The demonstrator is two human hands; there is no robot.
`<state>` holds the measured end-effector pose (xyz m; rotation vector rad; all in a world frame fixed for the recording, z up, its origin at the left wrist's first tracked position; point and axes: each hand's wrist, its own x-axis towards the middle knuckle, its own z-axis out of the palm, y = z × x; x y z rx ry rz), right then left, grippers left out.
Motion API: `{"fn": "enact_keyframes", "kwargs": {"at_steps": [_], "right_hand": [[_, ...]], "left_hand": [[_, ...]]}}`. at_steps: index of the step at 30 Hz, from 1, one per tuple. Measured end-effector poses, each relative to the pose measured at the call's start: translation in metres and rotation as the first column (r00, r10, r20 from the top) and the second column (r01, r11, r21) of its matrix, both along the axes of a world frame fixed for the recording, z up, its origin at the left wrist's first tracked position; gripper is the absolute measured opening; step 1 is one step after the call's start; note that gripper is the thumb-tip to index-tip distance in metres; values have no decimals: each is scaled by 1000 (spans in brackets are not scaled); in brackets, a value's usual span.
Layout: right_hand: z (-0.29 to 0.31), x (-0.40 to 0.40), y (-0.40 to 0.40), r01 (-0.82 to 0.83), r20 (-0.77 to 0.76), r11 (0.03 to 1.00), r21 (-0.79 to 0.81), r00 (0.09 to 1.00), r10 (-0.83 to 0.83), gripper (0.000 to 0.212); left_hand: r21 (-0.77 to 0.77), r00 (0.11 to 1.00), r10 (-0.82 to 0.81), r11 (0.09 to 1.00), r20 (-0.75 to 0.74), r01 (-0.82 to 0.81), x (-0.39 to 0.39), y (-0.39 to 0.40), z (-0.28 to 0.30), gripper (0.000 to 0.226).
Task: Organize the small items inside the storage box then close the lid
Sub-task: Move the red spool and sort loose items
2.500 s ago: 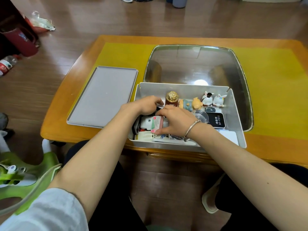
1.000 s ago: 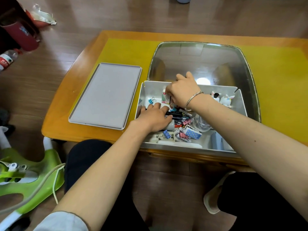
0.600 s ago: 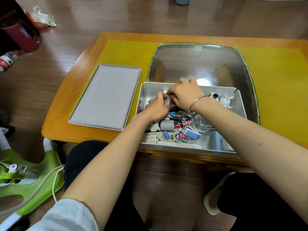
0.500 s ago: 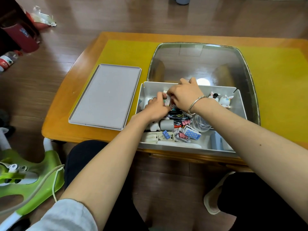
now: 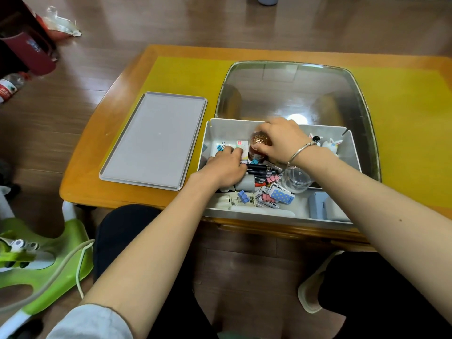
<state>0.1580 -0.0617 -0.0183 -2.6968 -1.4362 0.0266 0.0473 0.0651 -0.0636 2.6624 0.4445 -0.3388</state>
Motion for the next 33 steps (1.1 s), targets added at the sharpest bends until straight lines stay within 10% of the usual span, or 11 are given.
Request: {"fn": "enact_keyframes", "kwargs": {"at_steps": [33], "right_hand": [[-8, 0, 0, 27, -167, 996, 83, 986, -12, 38]], "left_hand": [[173, 996, -62, 982, -59, 71, 11, -3, 3, 55]]}}
